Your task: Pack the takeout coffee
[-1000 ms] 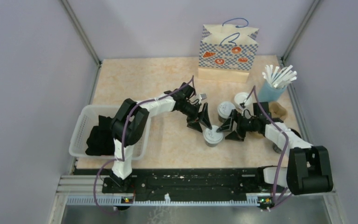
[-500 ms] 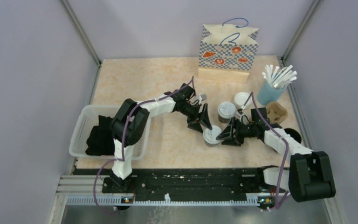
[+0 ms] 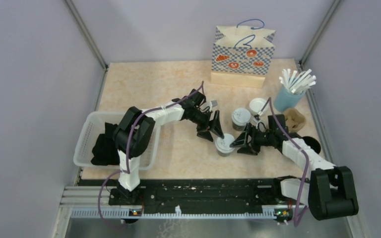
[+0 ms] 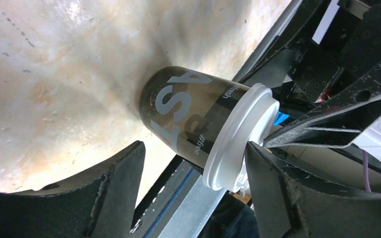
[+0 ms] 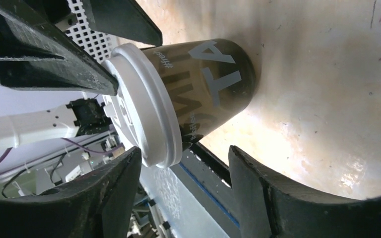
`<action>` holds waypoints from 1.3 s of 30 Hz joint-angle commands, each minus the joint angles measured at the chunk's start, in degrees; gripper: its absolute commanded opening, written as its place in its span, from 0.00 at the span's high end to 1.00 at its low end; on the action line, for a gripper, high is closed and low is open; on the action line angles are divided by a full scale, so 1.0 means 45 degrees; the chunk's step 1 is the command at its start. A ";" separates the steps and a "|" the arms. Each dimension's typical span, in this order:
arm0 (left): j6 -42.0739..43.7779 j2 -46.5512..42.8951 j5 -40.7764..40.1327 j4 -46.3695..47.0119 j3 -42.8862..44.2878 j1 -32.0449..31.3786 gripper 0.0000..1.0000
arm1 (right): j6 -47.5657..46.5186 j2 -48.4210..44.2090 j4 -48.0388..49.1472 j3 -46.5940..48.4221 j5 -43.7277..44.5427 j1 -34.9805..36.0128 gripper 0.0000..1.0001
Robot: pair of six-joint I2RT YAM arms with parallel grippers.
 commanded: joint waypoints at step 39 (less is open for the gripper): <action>-0.1217 0.1123 -0.1062 0.0030 0.3005 -0.1557 0.09 | -0.2090 -0.2691 -0.9004 0.9032 0.7811 0.0080 0.26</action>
